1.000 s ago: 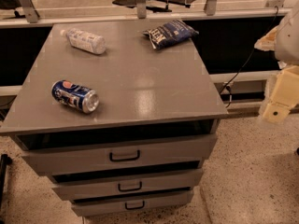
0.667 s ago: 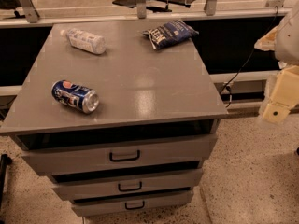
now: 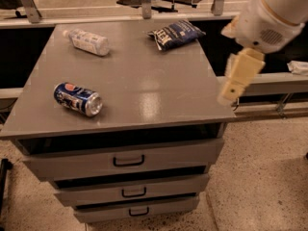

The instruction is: Place blue plastic bottle upright

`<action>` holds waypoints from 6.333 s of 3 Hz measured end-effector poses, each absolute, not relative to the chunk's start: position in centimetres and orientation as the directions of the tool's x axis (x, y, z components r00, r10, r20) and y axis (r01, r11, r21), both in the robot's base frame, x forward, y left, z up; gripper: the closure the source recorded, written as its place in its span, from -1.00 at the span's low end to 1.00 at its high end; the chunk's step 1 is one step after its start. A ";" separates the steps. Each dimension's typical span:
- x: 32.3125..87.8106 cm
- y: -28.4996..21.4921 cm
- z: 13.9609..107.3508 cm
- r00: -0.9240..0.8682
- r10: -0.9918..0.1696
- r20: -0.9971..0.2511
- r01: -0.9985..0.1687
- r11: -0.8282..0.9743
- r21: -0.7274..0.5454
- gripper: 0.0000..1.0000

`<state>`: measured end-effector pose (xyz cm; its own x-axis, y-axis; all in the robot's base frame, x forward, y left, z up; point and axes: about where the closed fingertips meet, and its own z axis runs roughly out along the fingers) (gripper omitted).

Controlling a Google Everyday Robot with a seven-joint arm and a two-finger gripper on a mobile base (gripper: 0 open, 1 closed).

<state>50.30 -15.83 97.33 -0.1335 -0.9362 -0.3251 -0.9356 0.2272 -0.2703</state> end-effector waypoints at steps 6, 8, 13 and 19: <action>65.6 9.2 100.8 -0.013 -0.706 -0.708 -0.938 0.253 -0.236 -1.00; 71.6 18.0 99.9 -0.082 -0.571 -0.817 -0.943 0.309 -0.122 -1.00; 82.3 25.2 93.9 -0.171 -0.628 -0.759 -0.859 0.472 -0.197 -1.00; 83.2 24.6 89.1 -0.236 -0.662 -0.712 -0.833 0.515 -0.203 -1.00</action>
Offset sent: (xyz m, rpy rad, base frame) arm 0.1277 0.1714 0.0624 0.2671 -0.1469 0.2036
